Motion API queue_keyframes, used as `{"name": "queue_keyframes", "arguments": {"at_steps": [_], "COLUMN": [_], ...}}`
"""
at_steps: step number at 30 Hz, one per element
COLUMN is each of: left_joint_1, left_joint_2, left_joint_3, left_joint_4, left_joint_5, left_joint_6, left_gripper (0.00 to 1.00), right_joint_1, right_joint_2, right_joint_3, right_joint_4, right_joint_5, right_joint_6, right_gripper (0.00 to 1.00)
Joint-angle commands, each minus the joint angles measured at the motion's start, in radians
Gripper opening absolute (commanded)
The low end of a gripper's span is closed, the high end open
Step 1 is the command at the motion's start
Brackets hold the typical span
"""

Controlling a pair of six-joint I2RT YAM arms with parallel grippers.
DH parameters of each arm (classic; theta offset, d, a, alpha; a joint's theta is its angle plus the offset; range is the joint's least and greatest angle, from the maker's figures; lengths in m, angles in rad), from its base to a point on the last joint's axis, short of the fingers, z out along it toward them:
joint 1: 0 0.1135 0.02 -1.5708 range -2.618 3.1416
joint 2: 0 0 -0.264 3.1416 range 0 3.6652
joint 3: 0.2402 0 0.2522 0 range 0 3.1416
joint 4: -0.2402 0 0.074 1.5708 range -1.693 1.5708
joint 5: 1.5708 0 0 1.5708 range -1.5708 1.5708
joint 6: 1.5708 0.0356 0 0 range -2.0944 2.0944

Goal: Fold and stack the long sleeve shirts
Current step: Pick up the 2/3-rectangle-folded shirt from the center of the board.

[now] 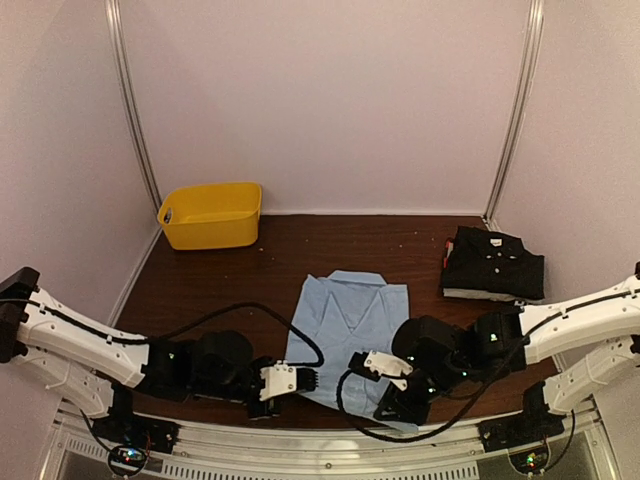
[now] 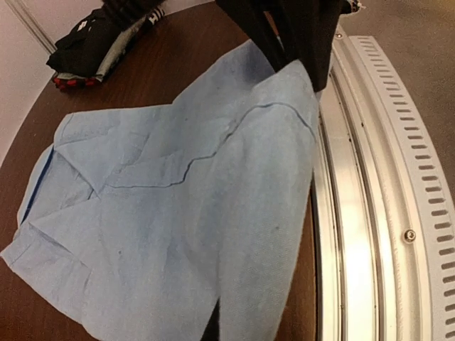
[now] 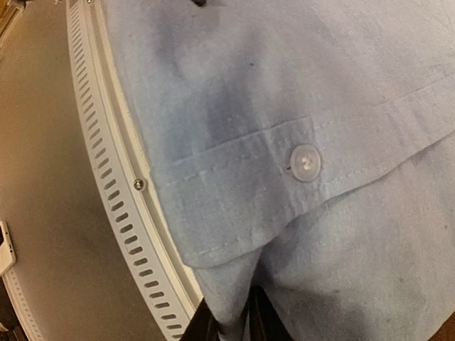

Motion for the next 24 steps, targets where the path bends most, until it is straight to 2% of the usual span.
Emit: {"name": "queue_keyframes", "arguments": {"at_steps": [1,4,6,9,14,24], "left_joint_1": [0.018,0.078,0.13,0.189,0.242,0.297], "left_joint_2": [-0.039,-0.051,-0.049,-0.033,-0.018,-0.018], "left_joint_3": [0.049,0.073,0.099,0.135,0.177,0.245], "left_joint_4": [-0.011,-0.045,-0.074,-0.104,-0.138,-0.199], "left_joint_5": [0.038,0.133,0.207,0.288,0.342,0.427], "left_joint_6": [-0.092,-0.183,-0.256,-0.32,-0.393,-0.482], "left_gripper": [0.0,0.0,0.0,0.0,0.0,0.0], "right_joint_1": [-0.008,-0.008,-0.007,0.001,0.05,0.147], "right_joint_2": [-0.081,-0.131,-0.161,-0.194,-0.208,-0.093], "right_joint_3": [0.008,0.017,0.021,0.024,0.027,0.086], "right_joint_4": [0.018,0.006,-0.005,-0.015,0.0,-0.085], "right_joint_5": [0.1,0.175,0.213,0.261,0.339,0.501], "right_joint_6": [0.019,0.04,0.054,0.074,0.088,0.095], "right_gripper": [0.29,0.59,0.75,0.88,0.95,0.96]}}
